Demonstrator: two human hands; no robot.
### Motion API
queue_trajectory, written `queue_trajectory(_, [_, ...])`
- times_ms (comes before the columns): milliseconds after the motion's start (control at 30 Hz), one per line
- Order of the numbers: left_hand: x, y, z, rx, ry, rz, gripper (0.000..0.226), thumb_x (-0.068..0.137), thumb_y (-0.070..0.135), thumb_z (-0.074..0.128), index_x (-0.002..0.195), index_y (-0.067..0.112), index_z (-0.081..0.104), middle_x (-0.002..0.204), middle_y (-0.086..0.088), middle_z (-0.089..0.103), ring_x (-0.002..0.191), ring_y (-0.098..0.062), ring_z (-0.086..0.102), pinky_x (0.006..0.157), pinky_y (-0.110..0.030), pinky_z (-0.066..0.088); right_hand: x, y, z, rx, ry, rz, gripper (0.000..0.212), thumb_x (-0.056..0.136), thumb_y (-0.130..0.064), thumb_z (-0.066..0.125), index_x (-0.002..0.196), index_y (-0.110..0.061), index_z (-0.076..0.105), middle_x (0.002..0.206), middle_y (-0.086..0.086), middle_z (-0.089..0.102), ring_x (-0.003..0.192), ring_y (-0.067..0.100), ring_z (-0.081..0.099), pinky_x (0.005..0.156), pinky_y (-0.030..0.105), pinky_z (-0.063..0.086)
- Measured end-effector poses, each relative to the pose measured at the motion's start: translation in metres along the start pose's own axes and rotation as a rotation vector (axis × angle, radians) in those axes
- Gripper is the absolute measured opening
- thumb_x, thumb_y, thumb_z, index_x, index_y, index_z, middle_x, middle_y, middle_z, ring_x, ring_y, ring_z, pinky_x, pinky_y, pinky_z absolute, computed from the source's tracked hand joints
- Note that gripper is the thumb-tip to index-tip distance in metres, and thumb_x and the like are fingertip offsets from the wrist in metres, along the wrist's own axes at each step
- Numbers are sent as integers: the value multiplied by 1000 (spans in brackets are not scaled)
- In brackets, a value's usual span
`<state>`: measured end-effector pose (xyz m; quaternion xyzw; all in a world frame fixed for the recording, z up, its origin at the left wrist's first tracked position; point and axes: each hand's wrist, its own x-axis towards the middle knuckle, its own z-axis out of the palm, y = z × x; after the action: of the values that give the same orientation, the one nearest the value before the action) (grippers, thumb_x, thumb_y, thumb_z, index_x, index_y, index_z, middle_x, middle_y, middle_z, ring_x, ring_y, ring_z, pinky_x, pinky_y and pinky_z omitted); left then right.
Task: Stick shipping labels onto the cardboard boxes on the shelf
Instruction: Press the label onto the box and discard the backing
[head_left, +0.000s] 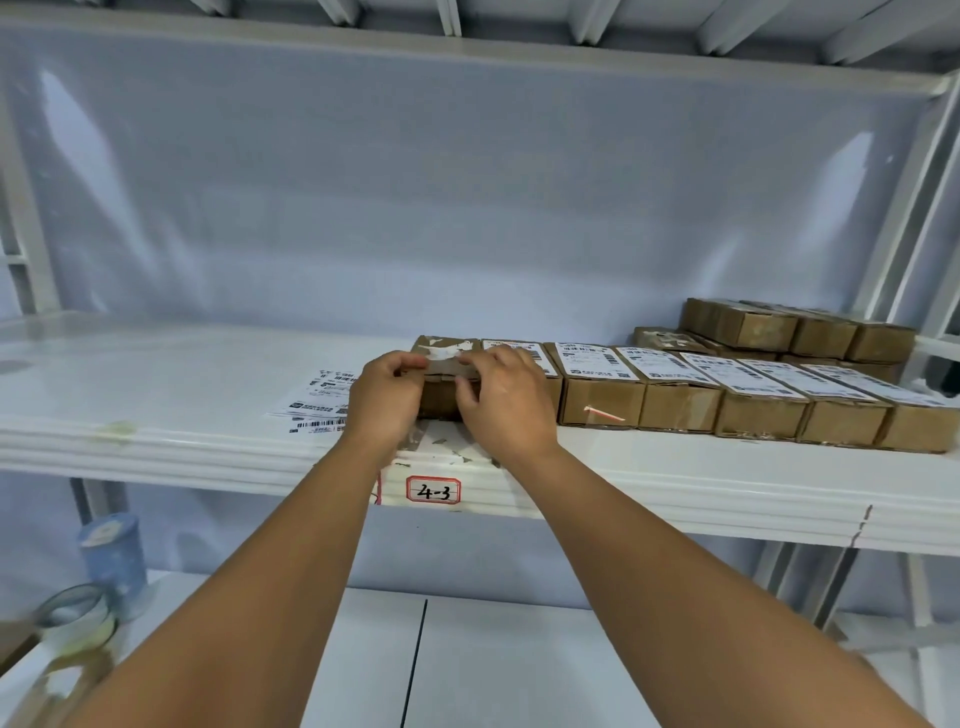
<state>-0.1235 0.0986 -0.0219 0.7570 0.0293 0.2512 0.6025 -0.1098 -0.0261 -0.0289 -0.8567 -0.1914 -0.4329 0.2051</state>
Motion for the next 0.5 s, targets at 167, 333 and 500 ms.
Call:
queue_trajectory(167, [-11, 2, 0, 279, 106, 240, 42, 89, 1, 42, 127, 15, 54, 122, -1, 55, 109, -18, 51, 80, -15, 33, -1, 3, -1, 21, -91, 39, 27, 86, -15, 57, 111, -13, 68, 107, 9, 66, 104, 29, 56, 94, 36, 39])
queue_trajectory(333, [0, -18, -32, 1149, 66, 170, 57, 90, 34, 47, 140, 9, 37, 150, -15, 29, 139, -32, 23, 111, -41, 22, 1, 2, -3, -33, -163, 39, 33, 90, -18, 51, 120, -17, 62, 117, 5, 61, 114, 25, 50, 100, 34, 33])
queue_trajectory(500, [0, -9, -39, 1096, -66, -76, 26, 92, 36, 45, 101, 16, 58, 118, -8, 59, 109, -28, 54, 78, -30, 39, 0, 1, -3, -109, -224, 3, 37, 91, -16, 48, 127, -19, 56, 126, 3, 54, 119, 25, 44, 101, 36, 29])
